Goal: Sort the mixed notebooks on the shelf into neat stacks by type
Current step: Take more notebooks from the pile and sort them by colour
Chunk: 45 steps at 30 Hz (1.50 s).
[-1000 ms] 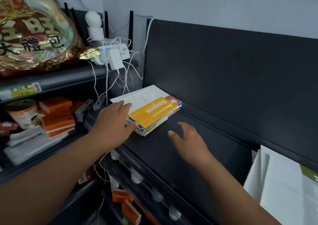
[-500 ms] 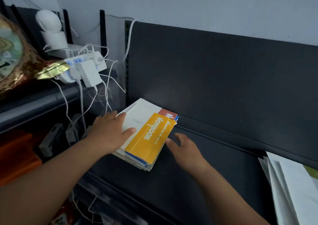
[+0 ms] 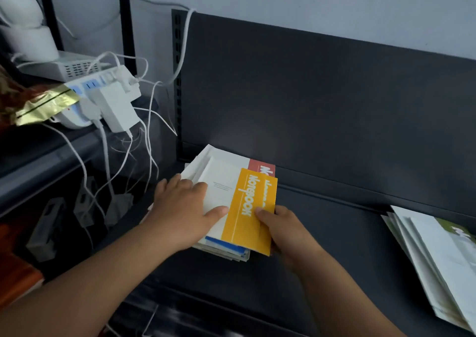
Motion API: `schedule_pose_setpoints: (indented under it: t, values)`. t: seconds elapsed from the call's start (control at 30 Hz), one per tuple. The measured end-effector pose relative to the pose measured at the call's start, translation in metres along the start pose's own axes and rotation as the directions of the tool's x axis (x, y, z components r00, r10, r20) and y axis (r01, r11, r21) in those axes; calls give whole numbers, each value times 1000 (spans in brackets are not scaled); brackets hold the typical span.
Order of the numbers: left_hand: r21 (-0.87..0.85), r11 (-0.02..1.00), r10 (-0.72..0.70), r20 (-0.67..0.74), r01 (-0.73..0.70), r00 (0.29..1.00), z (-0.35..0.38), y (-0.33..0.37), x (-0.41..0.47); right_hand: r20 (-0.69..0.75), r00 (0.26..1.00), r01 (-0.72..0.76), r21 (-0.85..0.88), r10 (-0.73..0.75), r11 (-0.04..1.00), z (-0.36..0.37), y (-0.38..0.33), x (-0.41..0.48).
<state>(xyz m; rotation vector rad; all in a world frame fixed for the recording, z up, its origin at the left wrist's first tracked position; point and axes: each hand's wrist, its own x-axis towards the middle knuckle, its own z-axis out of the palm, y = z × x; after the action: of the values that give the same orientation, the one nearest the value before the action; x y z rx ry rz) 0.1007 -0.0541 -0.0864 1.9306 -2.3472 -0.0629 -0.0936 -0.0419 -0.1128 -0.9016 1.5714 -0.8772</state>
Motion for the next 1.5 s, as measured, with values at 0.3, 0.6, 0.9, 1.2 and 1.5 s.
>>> schedule_pose_setpoints:
  t: [0.3, 0.6, 0.9, 1.2, 1.5]
  values:
    - [-55, 998, 22, 38, -20, 999, 3, -9, 9, -69, 996, -51, 99, 58, 994, -2, 0, -4]
    - [-91, 992, 94, 90, -86, 991, 2, -1, -3, -122, 989, -66, 102, 78, 993, -7, 2, -13]
    - [-163, 983, 103, 99, -86, 990, -6, 7, -13, -93, 992, -65, 178, 83, 982, -13, 3, -21]
    - [-486, 873, -16, 52, 39, 999, -13, 6, -3, 73, 979, -200, 492, 189, 847, -25, 10, -33]
    - [-403, 915, 6, 70, 23, 998, -8, 3, -3, -38, 999, 47, 368, -36, 928, -34, 8, -38]
